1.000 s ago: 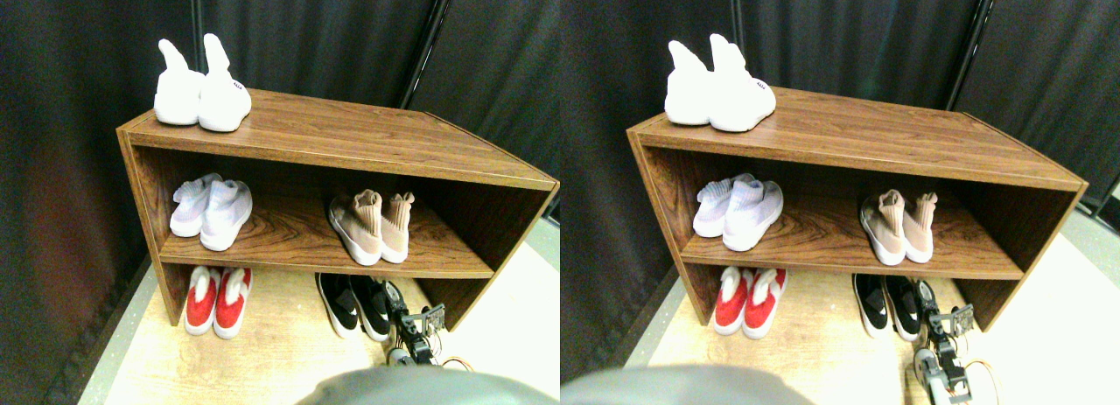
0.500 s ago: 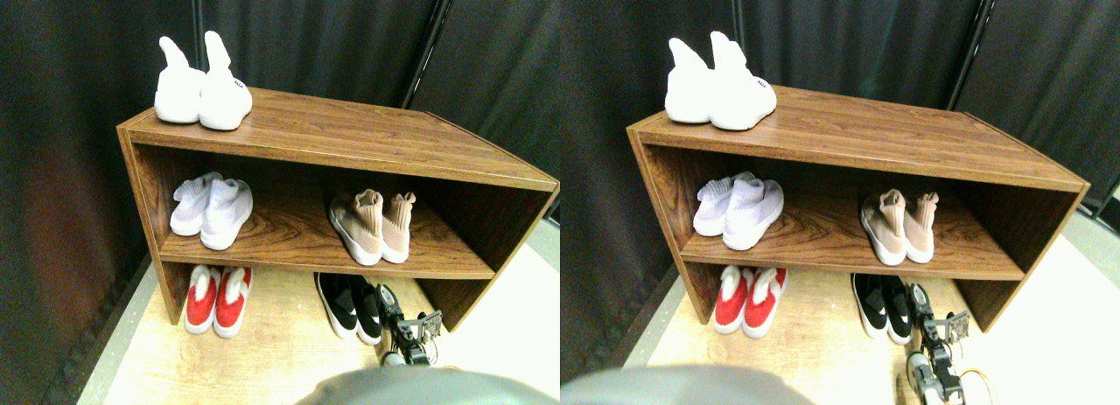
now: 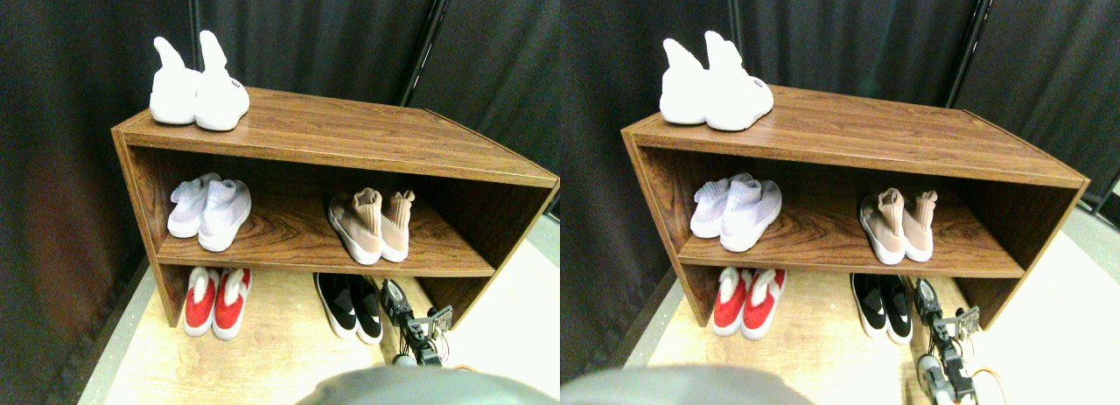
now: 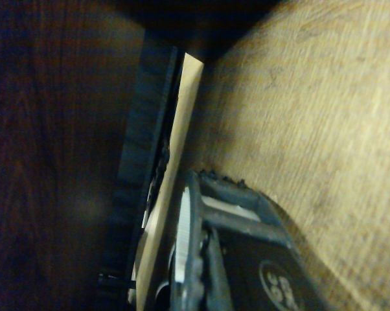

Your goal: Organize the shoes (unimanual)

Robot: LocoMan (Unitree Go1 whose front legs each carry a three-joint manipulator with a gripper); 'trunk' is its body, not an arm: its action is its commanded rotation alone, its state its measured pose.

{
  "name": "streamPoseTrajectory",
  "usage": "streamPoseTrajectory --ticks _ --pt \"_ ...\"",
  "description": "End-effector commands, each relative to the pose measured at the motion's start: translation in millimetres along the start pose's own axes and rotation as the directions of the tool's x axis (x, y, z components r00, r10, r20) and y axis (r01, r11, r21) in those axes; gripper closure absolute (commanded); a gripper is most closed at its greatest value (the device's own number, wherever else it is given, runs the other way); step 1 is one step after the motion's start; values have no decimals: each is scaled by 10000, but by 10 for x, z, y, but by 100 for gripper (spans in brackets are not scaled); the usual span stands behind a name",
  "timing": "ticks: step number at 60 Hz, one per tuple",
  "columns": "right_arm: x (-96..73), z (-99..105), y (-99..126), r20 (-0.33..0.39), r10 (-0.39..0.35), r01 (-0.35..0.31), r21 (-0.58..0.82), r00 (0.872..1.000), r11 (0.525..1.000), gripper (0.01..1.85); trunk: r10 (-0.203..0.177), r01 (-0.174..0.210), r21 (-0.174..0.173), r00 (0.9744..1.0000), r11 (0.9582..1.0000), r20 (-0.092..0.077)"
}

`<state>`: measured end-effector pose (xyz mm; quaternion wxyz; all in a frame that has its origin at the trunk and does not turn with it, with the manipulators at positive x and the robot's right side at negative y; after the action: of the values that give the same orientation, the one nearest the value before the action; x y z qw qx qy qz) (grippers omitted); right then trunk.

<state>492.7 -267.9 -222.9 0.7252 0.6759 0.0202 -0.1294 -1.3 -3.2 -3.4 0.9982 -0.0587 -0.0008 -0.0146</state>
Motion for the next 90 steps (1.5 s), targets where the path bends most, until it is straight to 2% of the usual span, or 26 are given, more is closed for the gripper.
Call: streamPoseTrajectory --ticks 1,6,10,14,29,39,42,47,52,53,56,57,58,60,65,76,86,90 --pt "-79 43 207 14 690 -688 -709 9976 9951 180 -51 51 -85 10000 10000 83" --pt "-153 96 296 -334 966 -990 -816 9948 9917 180 -107 108 -65 9999 9999 124" --pt "-221 113 338 -44 1004 -1004 -904 9949 9908 180 -156 157 -61 9997 9999 202" --pt "-295 140 366 -321 1178 -1206 -1072 9925 9869 180 -193 194 -48 9995 9998 242" --pt "-581 226 407 -81 1477 -1477 -1087 9890 9830 180 -353 354 -10 9981 9994 508" --pt "-838 297 436 -466 1820 -1870 -1494 9822 9709 180 -448 447 41 9966 9990 686" --pt "-893 306 451 -388 1867 -1905 -1561 9817 9692 180 -486 481 82 9959 9988 764" --pt "-1026 348 515 -1109 2271 -2439 -1738 9675 9541 180 -548 539 126 9945 9985 887" --pt "-1109 359 571 -1146 2413 -2589 -1776 9637 9494 180 -612 599 153 9930 9981 1011" --pt "-1158 369 616 -1329 2573 -2777 -1695 9571 9456 180 -625 612 154 9926 9980 1045" --pt "-1205 369 654 -1328 2755 -2969 -1845 9521 9369 180 -647 631 170 9913 9979 1149" --pt "-1248 370 695 -1523 2927 -3187 -1918 9440 9282 180 -650 634 170 9910 9978 1169" --pt "-1248 370 695 -1523 2927 -3187 -1918 9440 9282 180 -658 642 169 9906 9978 1202" --pt "-1312 361 754 -1696 3121 -3439 -2122 9348 9147 180 -660 643 173 9901 9978 1242" --pt "-1432 344 868 -1843 3337 -3710 -2334 9245 8988 180 -683 666 176 9886 9976 1341" --pt "-1578 247 993 -1960 3611 -4002 -2251 9117 8883 180 -680 669 128 9869 9977 1461" --pt "-1615 161 1024 -2095 3622 -4028 -2036 9082 8923 180 -647 638 109 9866 9979 1500" --pt "-1632 119 1030 -1967 3631 -4001 -2034 9108 8936 180 -646 636 116 9862 9979 1524"
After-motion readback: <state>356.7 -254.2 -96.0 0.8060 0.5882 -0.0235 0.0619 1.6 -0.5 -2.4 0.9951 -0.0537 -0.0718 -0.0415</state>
